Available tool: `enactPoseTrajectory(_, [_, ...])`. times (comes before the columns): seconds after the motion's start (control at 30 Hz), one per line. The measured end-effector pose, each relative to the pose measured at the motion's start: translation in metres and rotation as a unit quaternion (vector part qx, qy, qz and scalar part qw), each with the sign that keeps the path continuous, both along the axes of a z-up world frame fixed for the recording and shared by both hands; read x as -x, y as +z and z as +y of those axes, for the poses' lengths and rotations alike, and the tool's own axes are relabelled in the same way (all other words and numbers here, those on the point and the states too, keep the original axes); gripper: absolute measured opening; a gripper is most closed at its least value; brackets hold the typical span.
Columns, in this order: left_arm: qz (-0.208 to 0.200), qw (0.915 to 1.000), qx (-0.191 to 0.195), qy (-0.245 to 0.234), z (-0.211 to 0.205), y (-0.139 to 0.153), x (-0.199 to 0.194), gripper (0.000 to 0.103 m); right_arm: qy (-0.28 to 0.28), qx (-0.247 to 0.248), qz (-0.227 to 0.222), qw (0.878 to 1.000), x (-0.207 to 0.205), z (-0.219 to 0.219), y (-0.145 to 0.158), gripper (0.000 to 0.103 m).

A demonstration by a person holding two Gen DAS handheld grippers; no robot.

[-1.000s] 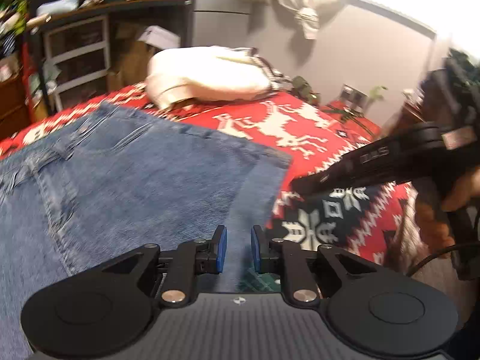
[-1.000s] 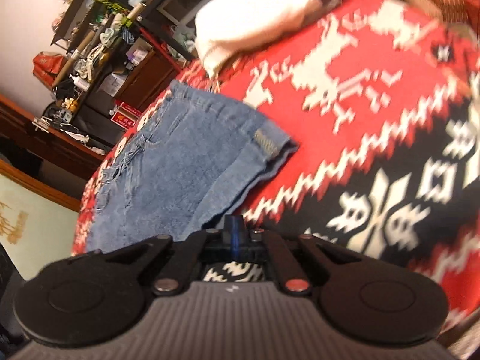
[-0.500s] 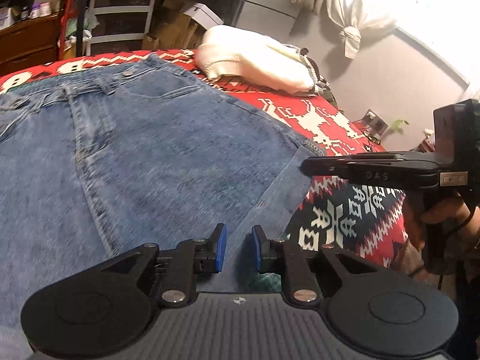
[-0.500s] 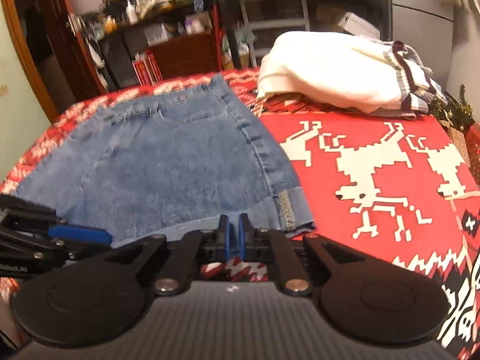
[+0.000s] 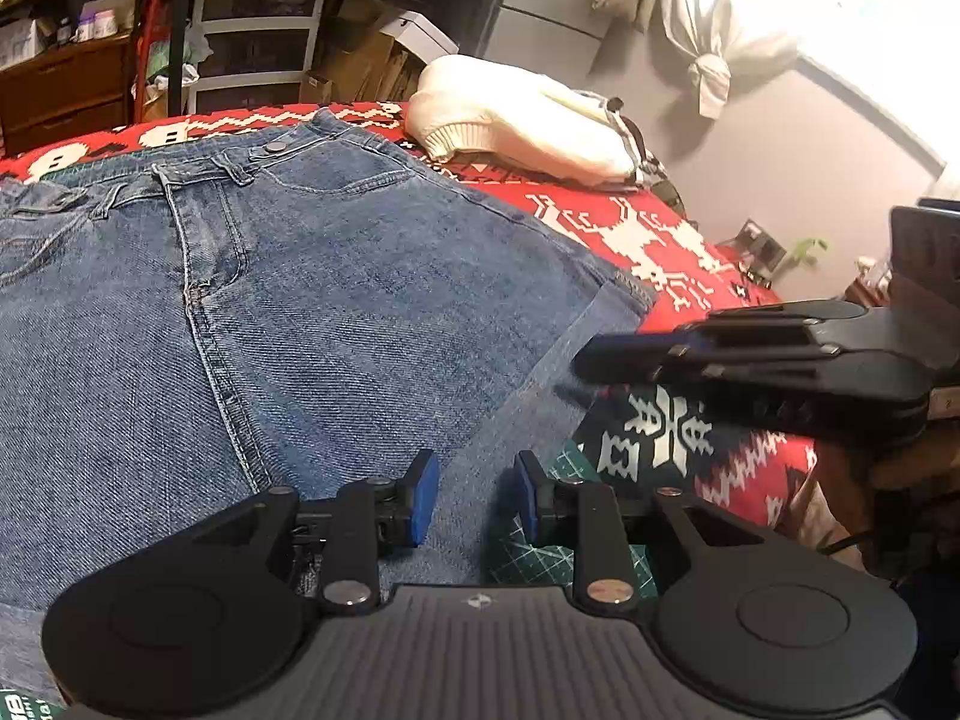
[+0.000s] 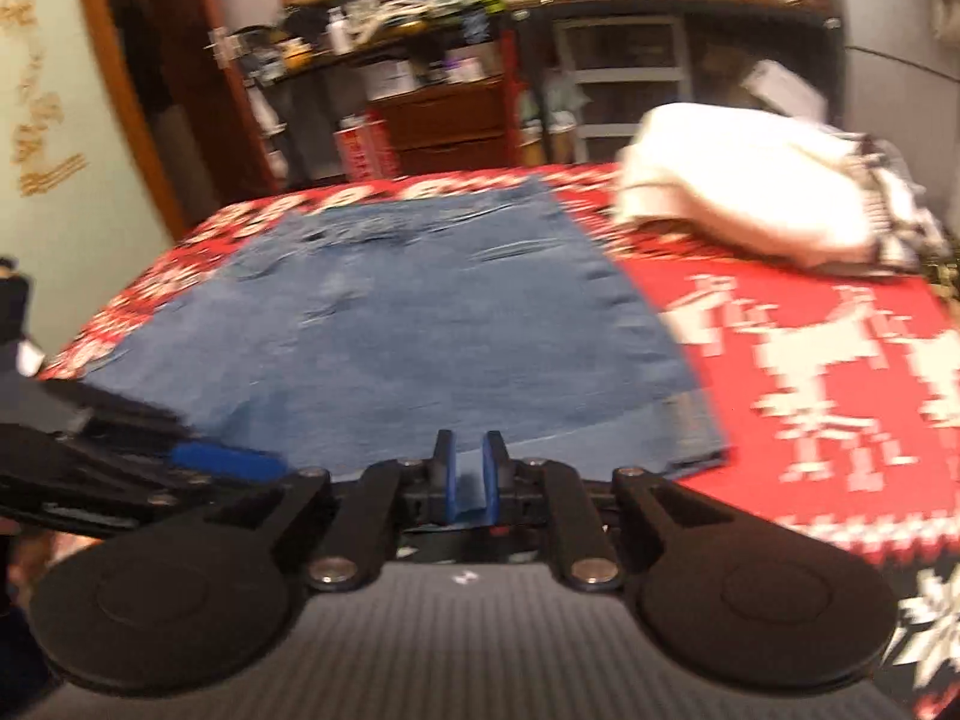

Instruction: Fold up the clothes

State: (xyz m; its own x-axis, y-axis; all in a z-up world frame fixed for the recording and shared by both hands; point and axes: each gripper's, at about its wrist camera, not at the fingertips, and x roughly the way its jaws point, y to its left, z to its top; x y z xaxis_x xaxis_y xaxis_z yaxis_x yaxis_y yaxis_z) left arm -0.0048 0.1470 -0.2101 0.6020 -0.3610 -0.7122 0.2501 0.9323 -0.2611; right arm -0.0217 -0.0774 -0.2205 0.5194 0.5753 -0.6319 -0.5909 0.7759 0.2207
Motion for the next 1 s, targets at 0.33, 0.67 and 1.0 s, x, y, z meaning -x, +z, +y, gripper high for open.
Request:
enactPoseTrajectory(0.33, [0.001,0.9999,-0.007,0.012,0.015,0.0,0.009,0.027,-0.049,0.002,0.03,0.998,-0.014,-0.026,-0.015,0.003])
enactPoseTrajectory(0.67, [-0.002,0.9998,-0.012,0.013,0.021,-0.001,0.016,0.027,-0.048,-0.009,0.034,0.998,-0.015,-0.023,-0.012,0.012])
enactPoseTrajectory(1.0, [-0.005,0.9998,-0.012,0.014,0.023,-0.002,0.017,0.027,0.063,0.007,0.026,0.998,0.015,0.035,-0.011,0.012])
